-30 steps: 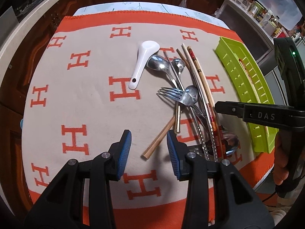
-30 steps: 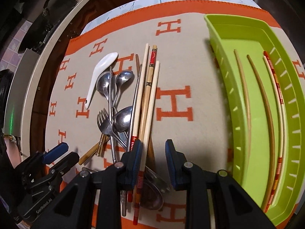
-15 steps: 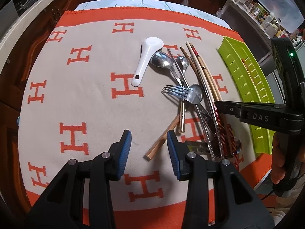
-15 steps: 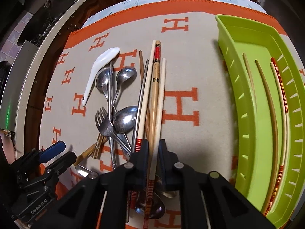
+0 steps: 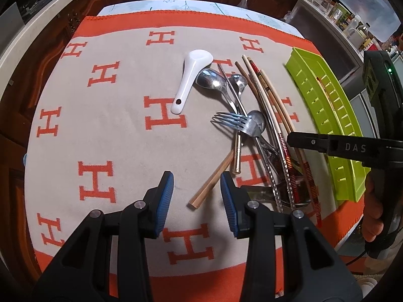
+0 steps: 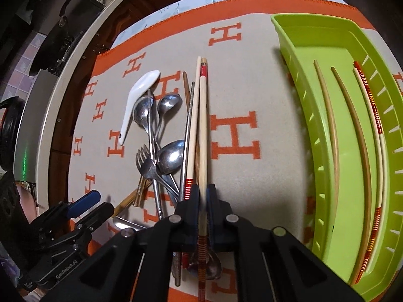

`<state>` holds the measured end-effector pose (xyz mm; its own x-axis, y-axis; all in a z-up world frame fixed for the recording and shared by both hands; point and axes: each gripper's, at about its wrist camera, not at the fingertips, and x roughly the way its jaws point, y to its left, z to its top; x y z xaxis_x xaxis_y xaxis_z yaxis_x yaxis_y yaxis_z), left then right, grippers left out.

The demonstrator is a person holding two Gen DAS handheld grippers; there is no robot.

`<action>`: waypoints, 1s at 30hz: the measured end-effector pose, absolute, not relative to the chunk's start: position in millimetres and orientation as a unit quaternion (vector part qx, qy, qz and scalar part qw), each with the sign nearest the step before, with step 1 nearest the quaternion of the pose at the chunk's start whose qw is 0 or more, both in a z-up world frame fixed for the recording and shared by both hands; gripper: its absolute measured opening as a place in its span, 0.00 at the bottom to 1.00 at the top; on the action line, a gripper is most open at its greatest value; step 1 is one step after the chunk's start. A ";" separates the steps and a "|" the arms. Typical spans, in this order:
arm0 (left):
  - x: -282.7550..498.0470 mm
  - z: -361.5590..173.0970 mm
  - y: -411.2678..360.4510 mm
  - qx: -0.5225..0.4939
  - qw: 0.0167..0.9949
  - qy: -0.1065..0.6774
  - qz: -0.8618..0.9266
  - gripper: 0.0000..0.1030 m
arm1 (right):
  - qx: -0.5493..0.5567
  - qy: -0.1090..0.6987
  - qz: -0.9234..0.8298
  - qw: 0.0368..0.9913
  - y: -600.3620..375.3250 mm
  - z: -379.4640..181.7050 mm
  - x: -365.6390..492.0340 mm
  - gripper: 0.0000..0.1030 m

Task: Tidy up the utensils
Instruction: 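Lower the right tool onto the pile and grasp a red-tipped chopstick, then carry the red-tipped chopstick into the green tray with the right tool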

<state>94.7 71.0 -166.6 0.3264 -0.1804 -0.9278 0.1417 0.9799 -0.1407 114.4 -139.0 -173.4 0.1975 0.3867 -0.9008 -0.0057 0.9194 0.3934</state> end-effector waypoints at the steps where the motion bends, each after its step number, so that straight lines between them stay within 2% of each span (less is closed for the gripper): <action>1: 94.5 -165.9 69.6 -0.016 0.814 0.571 -0.100 0.34 | 0.156 0.619 0.129 0.759 -140.9 -172.6 113.6 0.06; 19: 90.9 -157.1 39.9 0.005 0.812 0.572 -0.121 0.34 | 0.199 0.625 0.132 0.743 -161.6 -180.8 108.0 0.06; 30: 89.0 -154.4 29.7 0.014 0.809 0.574 -0.126 0.34 | 0.208 0.592 0.154 0.763 -168.7 -158.5 96.2 0.05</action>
<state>89.0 29.7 -154.4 0.3102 -0.1871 -0.9321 0.2195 0.9681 -0.1213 96.2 -168.7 -158.5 0.2517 0.4814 -0.8395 0.0110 0.8660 0.4999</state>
